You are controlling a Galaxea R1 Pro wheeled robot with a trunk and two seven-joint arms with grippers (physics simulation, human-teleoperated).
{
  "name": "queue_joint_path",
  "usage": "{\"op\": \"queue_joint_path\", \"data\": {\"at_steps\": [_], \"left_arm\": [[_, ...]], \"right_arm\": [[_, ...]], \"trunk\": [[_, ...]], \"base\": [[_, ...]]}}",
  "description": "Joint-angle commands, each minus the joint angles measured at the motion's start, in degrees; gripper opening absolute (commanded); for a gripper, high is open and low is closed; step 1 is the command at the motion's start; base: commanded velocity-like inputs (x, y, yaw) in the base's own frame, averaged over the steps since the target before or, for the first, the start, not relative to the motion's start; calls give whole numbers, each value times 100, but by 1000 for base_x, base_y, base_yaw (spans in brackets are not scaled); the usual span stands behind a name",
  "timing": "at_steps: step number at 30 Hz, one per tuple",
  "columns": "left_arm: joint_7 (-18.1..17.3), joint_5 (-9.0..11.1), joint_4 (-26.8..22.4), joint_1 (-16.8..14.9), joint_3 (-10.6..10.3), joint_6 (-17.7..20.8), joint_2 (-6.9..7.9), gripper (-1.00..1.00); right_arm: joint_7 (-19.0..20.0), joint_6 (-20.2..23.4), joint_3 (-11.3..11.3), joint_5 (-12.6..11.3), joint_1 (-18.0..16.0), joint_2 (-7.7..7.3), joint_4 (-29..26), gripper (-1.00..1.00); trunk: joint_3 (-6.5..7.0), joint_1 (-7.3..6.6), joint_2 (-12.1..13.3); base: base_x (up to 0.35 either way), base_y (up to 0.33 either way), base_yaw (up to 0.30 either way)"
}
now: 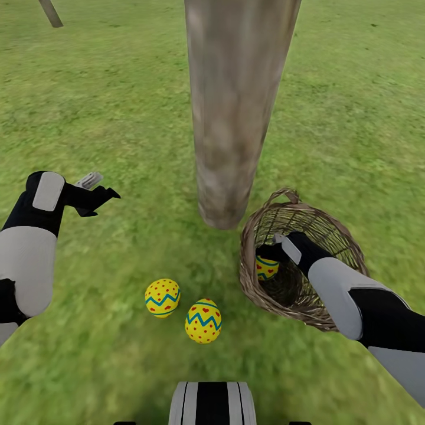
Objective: Take the three Easter eggs out of the wicker basket on the lawn in the garden, then place them on the lawn next to a single tree (choose any tree) so that all three eggs are next to the same tree and none are left in the basket.
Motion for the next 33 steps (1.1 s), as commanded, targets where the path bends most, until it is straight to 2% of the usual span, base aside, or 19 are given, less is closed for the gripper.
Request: {"op": "queue_joint_path", "data": {"at_steps": [1,8,16,24,26,29,33], "left_arm": [[56,62,-5,-3,8,15,0,100],[65,70,13,-3,-1,7,-7,100],[105,31,12,-3,-10,-14,-43,100],[106,-12,26,-3,-18,-29,-51,100],[111,-8,104,-1,-18,-29,-50,100],[108,-4,205,3,-19,-29,-53,100],[85,-6,589,6,-19,-37,-60,100]], "right_arm": [[-3,33,43,78,5,-3,-6,-100],[-3,38,43,81,5,-10,-7,-100],[-3,38,51,87,5,-20,1,-100],[-3,32,51,95,5,-20,-16,-100],[-6,2,51,182,5,-20,-35,-100],[-19,-7,51,230,15,-20,-420,-100],[-24,29,51,236,148,-31,-1029,-100]], "trunk": [[-5,0,-1],[-5,0,-1],[173,-20,10],[350,-41,21],[394,-46,23],[461,-54,27],[549,-64,33]], "base": [[0,0,0],[0,0,0],[-4,0,0],[-303,0,0],[-102,0,0],[-101,0,0],[-186,0,0]]}}
